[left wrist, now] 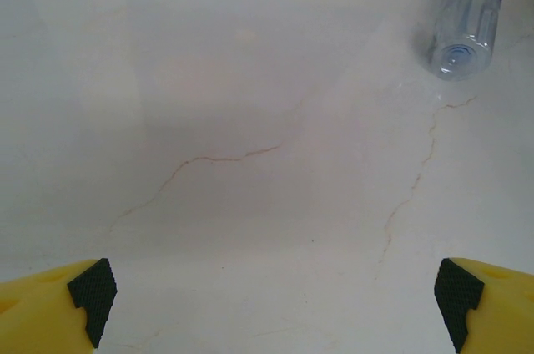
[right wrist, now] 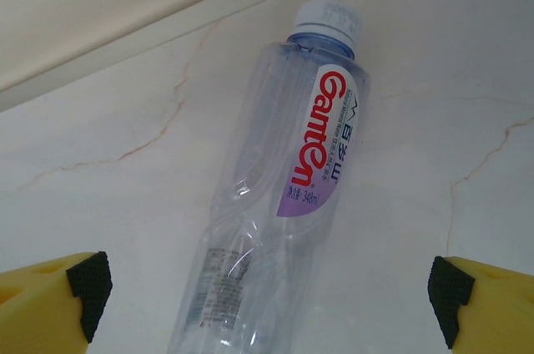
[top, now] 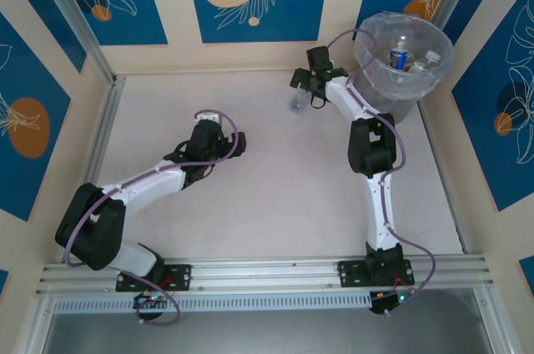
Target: Put the plastic bottles in the bin
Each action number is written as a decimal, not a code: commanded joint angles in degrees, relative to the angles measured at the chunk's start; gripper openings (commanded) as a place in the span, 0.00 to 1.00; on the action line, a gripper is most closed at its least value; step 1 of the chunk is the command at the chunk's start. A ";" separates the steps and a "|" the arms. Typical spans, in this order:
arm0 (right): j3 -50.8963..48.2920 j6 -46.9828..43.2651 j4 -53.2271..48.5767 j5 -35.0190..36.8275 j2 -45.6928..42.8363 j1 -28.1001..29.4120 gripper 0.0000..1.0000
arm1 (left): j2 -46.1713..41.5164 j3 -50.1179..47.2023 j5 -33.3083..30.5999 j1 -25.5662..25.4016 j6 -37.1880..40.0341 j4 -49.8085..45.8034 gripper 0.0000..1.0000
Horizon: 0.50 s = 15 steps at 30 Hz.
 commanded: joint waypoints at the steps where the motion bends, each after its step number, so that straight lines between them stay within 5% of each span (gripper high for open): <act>1: 7.13 1.53 -7.57 1.15 4.52 0.44 1.00 | -0.62 -0.79 -1.04 0.94 -0.74 0.87 0.99; 15: 23.03 0.10 -19.24 2.54 15.72 2.03 0.91 | 1.47 -0.28 -0.41 1.78 -2.14 1.31 0.99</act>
